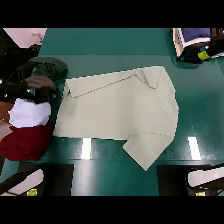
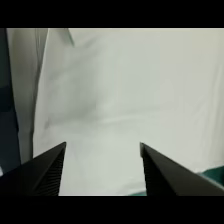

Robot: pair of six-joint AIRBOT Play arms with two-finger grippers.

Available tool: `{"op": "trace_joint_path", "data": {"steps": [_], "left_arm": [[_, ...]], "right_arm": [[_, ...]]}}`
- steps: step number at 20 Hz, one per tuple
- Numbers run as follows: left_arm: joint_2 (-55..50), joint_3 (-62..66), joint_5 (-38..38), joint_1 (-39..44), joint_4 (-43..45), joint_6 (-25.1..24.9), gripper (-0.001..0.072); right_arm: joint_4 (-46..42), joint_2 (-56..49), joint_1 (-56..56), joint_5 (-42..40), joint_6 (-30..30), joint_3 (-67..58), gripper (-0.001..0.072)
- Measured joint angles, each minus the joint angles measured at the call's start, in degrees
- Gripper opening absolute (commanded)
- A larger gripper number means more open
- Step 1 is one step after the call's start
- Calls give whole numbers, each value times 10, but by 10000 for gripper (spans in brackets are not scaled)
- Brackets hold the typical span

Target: Fold the shirts.

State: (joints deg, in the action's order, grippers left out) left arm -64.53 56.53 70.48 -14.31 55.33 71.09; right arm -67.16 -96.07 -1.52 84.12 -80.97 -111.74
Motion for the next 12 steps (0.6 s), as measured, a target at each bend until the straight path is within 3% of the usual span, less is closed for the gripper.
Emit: {"op": "trace_joint_path", "data": {"steps": [5, 12], "left_arm": [[98, -132, 43, -5, 48, 40, 550], [136, -214, 38, -7, 7, 51, 550]], "right_arm": [[2, 100, 28, 32, 4, 168, 452], [1, 261, 118, 14, 5, 525, 453]]}}
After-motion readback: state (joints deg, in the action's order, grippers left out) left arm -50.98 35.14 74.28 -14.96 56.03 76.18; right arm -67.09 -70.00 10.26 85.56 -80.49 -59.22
